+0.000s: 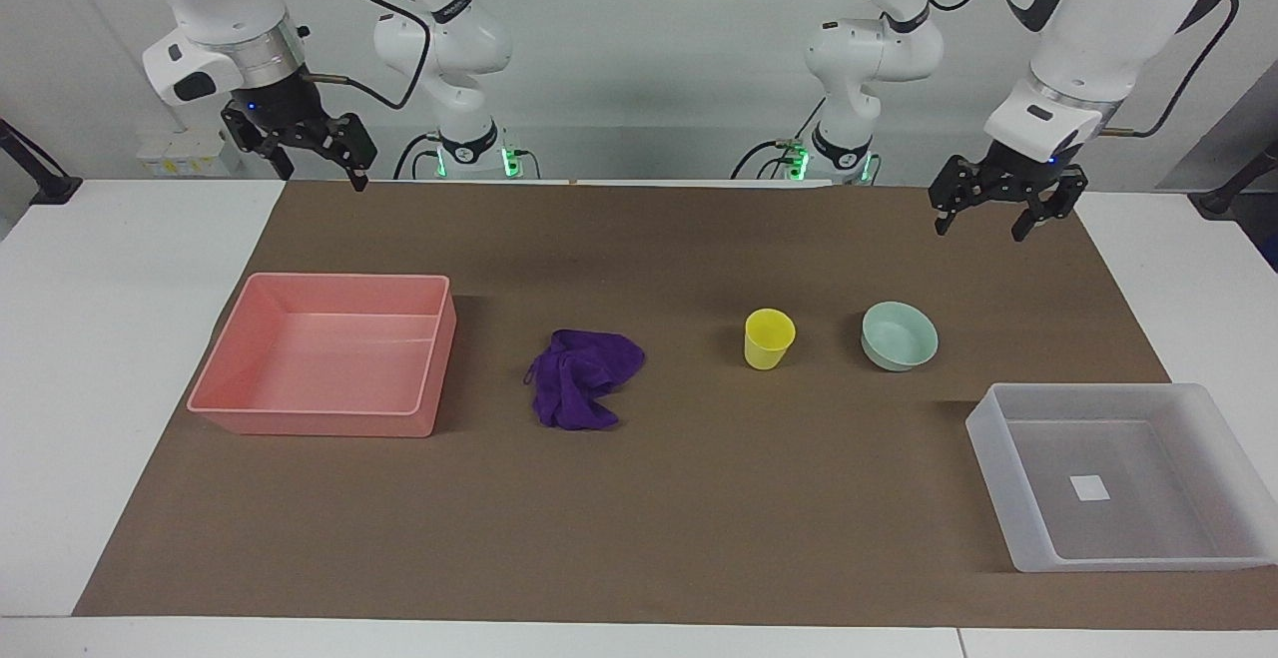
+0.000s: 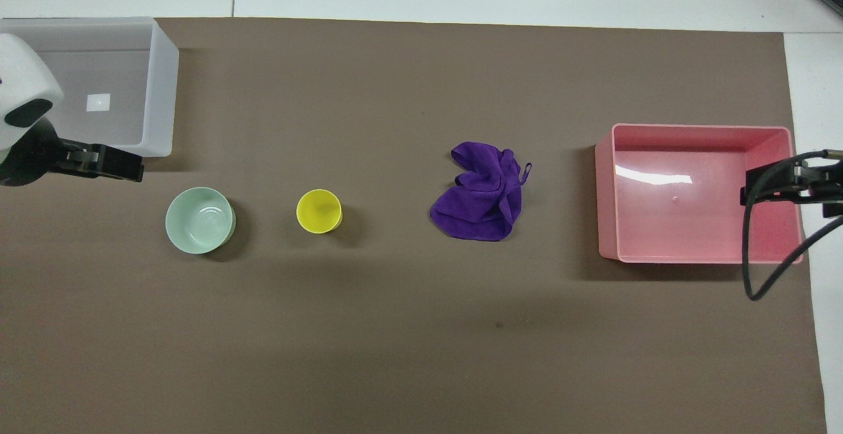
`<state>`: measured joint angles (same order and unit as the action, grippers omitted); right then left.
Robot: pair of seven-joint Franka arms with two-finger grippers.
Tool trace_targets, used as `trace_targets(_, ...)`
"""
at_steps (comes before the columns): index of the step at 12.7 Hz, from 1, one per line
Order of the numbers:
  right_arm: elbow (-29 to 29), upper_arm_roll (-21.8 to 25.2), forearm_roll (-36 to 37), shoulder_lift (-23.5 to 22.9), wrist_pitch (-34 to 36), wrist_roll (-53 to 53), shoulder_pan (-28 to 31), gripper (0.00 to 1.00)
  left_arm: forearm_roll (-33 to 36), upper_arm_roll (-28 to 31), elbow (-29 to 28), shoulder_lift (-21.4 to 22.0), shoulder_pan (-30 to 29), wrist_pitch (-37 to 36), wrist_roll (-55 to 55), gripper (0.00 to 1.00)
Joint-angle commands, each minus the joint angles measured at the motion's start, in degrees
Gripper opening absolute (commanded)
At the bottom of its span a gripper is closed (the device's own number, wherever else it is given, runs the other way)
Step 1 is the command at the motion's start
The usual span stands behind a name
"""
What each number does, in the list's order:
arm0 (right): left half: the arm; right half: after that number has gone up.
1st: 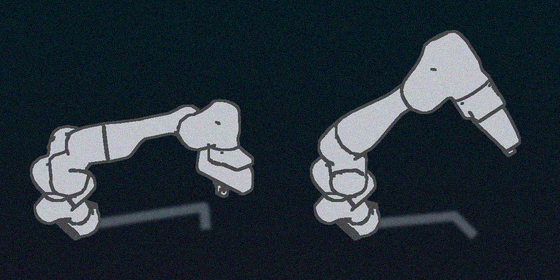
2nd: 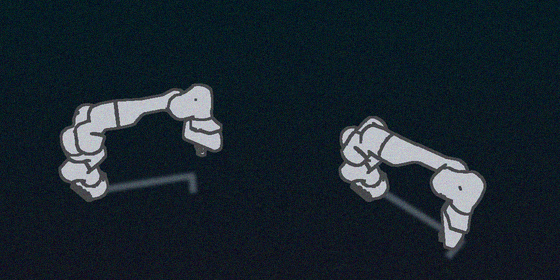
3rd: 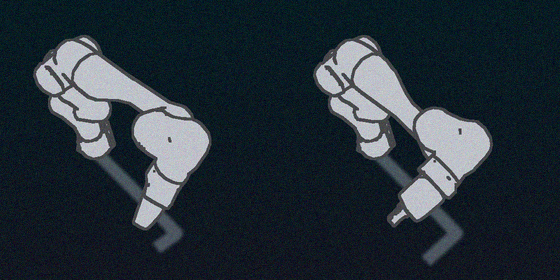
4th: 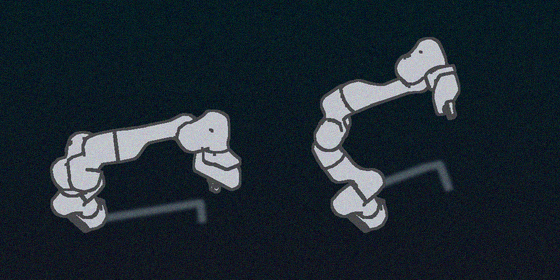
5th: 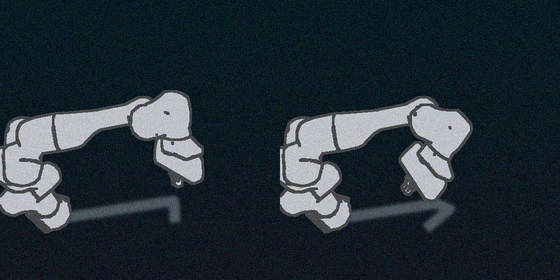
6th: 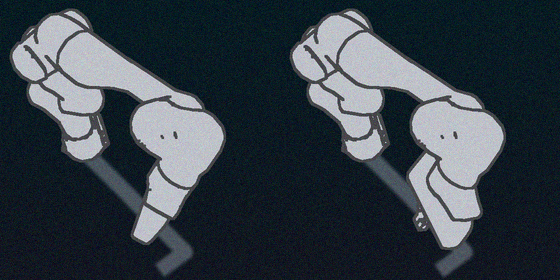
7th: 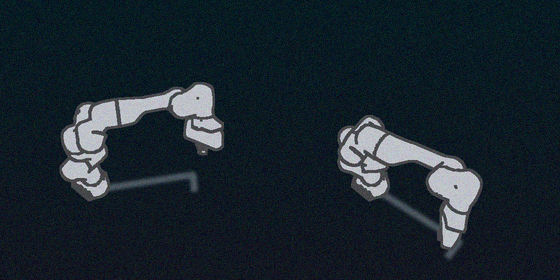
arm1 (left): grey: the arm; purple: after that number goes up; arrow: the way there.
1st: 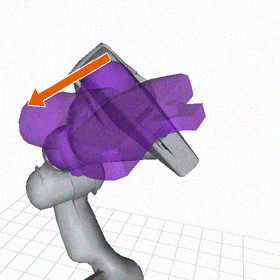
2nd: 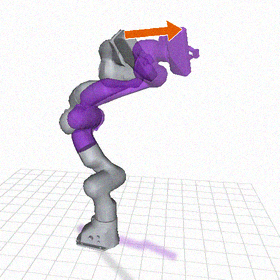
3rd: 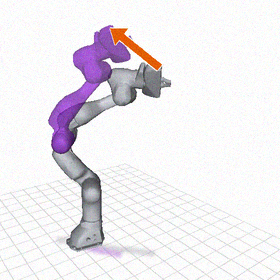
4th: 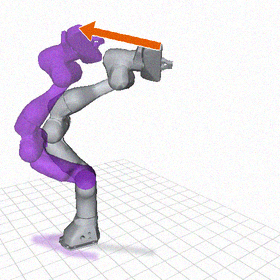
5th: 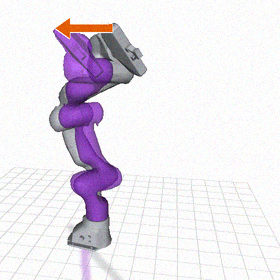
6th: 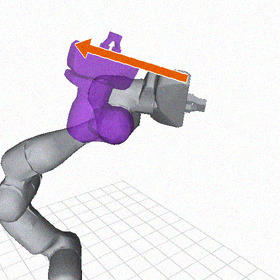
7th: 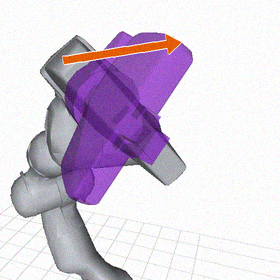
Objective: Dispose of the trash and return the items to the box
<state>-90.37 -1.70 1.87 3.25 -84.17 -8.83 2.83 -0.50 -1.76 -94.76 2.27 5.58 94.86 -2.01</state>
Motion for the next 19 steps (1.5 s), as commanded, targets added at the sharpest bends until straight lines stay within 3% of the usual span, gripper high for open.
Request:
trace_targets(1,-1.74,-0.41,-0.29,1.40,-0.46,-1.01,0.60,1.00,0.86,-0.44,-0.51,1.24,-0.75,-2.13,-0.80,1.00)
trace_targets(19,-2.70,-0.33,-0.29,1.67,-3.36,-0.05,0.86,1.00,0.94,-0.27,-0.52,1.25,-0.75,-0.81,-0.89,1.00)
